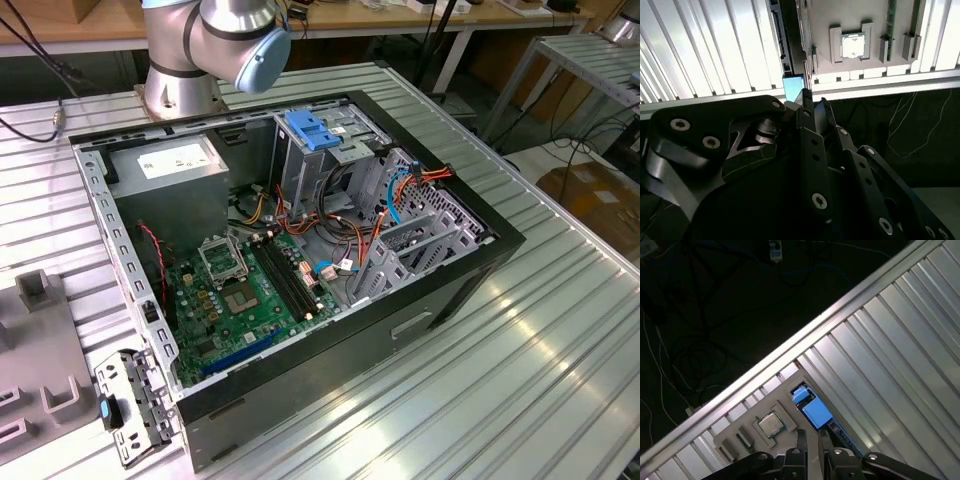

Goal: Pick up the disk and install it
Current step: 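Pick up the disk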

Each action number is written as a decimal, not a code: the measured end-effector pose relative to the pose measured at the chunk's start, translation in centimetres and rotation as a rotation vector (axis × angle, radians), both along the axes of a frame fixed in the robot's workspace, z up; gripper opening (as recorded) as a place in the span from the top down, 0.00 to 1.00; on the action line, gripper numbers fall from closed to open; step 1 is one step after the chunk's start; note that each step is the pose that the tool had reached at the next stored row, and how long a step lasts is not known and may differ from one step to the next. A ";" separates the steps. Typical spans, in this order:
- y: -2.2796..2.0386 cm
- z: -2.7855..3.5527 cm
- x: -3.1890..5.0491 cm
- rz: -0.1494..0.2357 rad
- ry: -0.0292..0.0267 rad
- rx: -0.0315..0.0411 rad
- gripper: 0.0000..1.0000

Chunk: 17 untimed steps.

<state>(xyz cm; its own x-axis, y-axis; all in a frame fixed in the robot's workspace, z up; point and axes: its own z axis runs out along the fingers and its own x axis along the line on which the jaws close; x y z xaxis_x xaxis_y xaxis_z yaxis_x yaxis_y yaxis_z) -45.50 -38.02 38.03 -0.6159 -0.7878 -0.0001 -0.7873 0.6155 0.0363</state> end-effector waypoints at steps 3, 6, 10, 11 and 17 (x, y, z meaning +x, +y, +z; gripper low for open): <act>0.87 -0.19 -0.02 0.019 0.0000 -0.0026 0.76; 0.98 -0.47 -0.02 0.062 -0.0003 -0.0025 0.76; 1.01 -0.85 -0.04 0.154 -0.0023 -0.0058 0.76; 1.01 -0.90 -0.04 0.160 -0.0112 -0.0077 0.76; 1.01 -1.02 -0.05 0.185 -0.0470 -0.0138 0.76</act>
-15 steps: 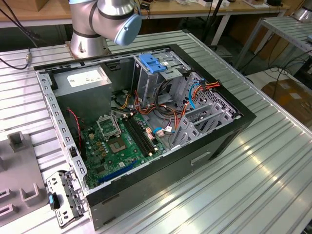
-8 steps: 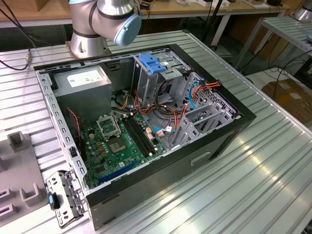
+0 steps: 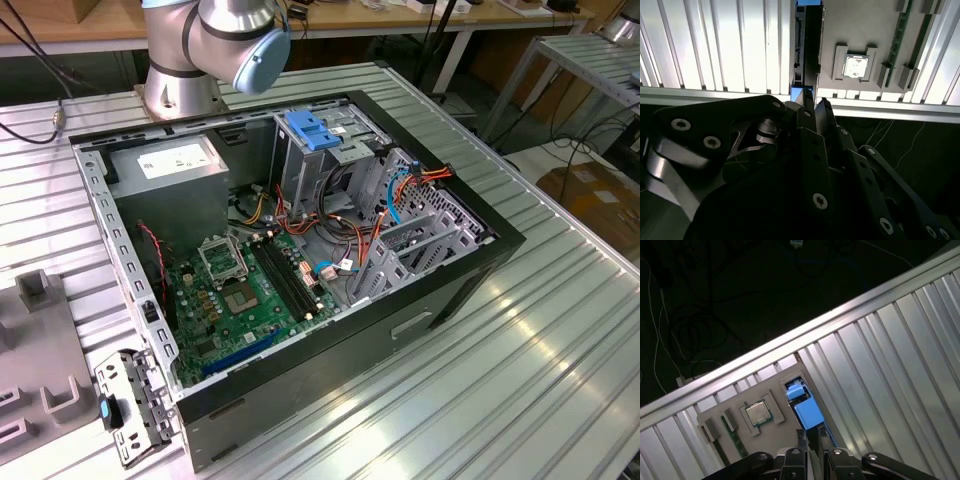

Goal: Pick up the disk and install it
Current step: 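Pick up the disk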

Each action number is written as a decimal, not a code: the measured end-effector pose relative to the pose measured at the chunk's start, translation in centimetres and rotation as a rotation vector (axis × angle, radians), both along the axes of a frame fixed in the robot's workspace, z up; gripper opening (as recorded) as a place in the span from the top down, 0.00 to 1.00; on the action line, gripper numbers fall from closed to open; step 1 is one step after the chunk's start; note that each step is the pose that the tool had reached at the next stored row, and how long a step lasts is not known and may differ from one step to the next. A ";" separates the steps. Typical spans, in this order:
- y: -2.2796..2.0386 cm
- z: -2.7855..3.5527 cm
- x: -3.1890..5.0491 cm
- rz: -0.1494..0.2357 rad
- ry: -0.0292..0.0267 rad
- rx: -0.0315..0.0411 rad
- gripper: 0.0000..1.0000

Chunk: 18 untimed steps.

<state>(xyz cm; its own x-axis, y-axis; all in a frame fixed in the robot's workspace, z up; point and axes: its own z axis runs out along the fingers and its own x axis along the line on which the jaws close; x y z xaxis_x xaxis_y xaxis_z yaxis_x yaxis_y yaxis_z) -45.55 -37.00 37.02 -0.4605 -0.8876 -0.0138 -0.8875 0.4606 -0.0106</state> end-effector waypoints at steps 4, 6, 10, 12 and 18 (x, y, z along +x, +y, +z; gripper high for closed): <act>0.00 -0.01 -0.01 0.007 -0.0026 0.0000 0.76; 0.00 -0.01 -0.02 0.038 -0.0026 0.0000 0.76; 0.00 -0.01 -0.02 0.069 -0.0026 0.0001 0.76; 0.00 -0.01 -0.02 0.069 -0.0026 0.0001 0.76; 0.00 -0.01 -0.02 0.069 -0.0026 0.0001 0.76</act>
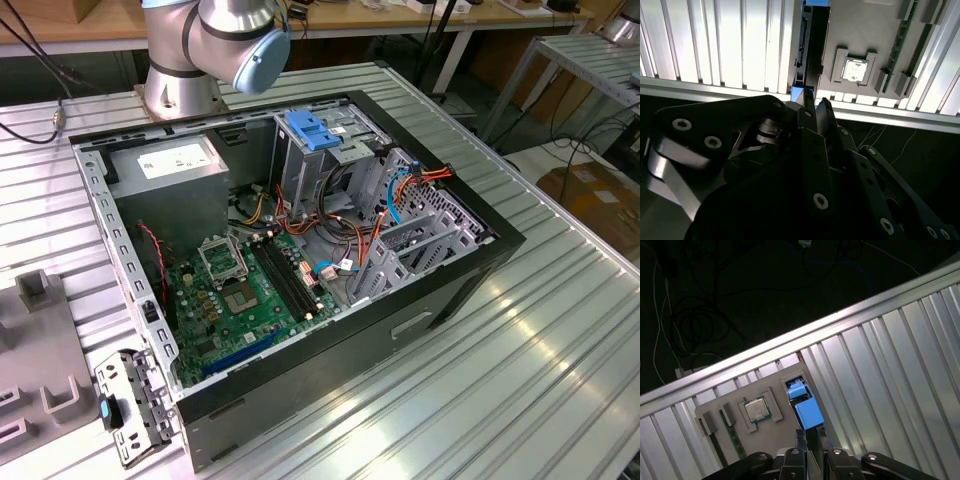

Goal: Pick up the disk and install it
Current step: 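Pick up the disk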

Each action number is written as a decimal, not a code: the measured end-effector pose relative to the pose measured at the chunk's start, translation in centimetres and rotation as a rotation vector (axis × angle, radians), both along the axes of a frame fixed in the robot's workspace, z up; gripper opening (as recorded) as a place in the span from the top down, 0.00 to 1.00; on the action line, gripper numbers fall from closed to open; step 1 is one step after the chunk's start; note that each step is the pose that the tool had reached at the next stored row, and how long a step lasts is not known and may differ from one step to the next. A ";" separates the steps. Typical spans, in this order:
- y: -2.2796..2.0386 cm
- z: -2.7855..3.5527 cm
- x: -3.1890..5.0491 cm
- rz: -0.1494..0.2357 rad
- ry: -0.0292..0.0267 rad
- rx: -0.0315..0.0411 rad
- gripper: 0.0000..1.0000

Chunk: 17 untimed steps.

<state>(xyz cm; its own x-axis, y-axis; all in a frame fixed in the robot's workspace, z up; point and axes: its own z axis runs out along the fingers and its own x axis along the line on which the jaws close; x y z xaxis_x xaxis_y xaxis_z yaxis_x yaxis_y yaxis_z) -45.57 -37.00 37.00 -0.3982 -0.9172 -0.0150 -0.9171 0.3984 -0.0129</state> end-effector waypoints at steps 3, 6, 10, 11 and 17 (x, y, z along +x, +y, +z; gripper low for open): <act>0.01 -0.01 0.00 0.006 0.0000 0.0000 0.76; 0.03 -0.06 0.01 0.062 -0.0001 0.0000 0.76; 0.04 -0.48 -0.06 0.149 -0.0001 0.0000 0.76; 0.05 -0.59 -0.15 0.155 0.0001 0.0000 0.76; 0.13 -0.90 -0.79 0.164 -0.0017 -0.0001 0.76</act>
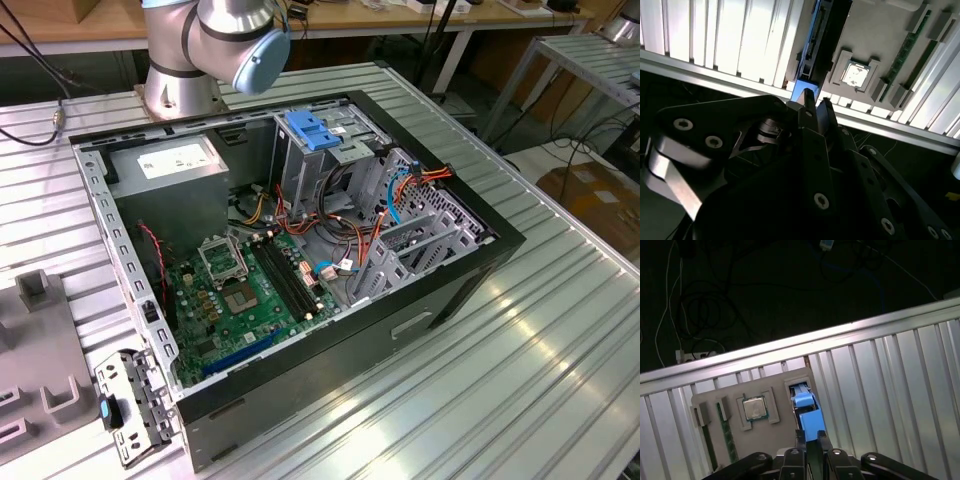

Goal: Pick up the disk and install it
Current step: 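Pick up the disk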

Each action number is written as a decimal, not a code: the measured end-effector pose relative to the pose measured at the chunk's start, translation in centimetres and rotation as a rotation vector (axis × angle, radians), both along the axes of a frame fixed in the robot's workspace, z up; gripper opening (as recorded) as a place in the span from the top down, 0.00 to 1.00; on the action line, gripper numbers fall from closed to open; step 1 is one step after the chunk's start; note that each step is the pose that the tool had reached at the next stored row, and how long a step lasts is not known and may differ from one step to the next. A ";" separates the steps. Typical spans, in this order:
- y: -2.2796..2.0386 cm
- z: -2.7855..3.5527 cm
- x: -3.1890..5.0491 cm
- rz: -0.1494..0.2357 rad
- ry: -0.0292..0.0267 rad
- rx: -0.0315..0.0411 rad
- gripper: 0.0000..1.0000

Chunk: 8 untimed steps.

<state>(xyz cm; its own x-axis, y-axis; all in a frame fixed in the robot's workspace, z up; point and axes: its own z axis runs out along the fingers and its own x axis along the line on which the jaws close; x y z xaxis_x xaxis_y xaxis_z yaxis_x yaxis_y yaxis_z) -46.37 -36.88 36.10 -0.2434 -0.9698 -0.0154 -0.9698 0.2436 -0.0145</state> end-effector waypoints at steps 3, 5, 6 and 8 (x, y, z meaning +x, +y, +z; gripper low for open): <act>0.01 -0.03 -0.02 0.001 0.0000 0.0001 0.75; 0.02 -0.20 -0.08 0.015 -0.0001 0.0029 0.63; 0.03 -0.27 -0.09 0.025 0.0001 0.0044 0.57; 0.04 -0.47 -0.11 0.047 0.0000 0.0067 0.51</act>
